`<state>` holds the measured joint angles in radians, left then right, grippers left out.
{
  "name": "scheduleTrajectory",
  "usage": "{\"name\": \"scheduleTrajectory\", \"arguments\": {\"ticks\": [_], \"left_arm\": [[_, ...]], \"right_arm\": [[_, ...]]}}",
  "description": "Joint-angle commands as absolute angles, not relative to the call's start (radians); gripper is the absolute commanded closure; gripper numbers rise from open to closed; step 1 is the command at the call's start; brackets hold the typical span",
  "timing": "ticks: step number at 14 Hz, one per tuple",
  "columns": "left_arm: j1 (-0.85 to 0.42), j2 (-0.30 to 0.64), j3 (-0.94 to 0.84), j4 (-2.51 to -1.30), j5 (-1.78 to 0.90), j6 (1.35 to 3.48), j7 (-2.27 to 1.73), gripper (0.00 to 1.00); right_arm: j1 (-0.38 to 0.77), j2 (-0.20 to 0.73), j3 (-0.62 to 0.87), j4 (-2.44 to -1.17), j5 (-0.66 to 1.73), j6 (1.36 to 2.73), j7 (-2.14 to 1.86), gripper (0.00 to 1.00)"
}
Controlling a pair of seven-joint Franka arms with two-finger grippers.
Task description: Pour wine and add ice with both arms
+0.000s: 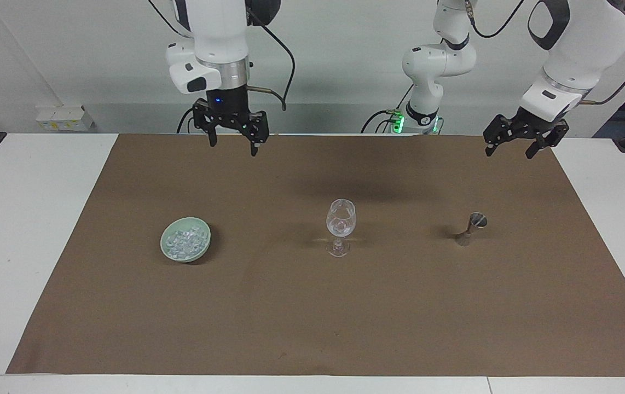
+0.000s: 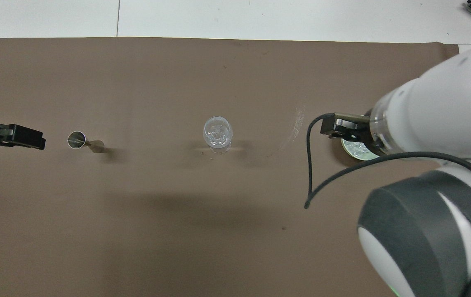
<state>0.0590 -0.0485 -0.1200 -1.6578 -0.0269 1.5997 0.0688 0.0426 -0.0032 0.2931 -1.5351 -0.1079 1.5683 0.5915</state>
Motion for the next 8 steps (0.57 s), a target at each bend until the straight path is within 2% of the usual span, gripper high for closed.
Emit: {"name": "scheduleTrajectory", "arguments": {"ticks": [1, 4, 8], "left_arm": [[0.051, -0.061, -0.115, -1.68, -0.026, 1.617, 0.071, 0.0], [0.046, -0.061, -0.12, -1.686, -0.025, 1.615, 0.045, 0.0], [0.031, -0.06, -0.12, -1.687, -0.025, 1.62, 0.025, 0.0]], "right_arm": [[0.015, -0.066, 0.295, -1.591, -0.084, 1.537, 0.539, 0.0], [0.006, -0.077, 0.269, -1.589, -0.066, 1.516, 0.493, 0.0], [-0.066, -0.077, 0.258, -1.585, -0.04, 1.516, 0.387, 0.0]]}}
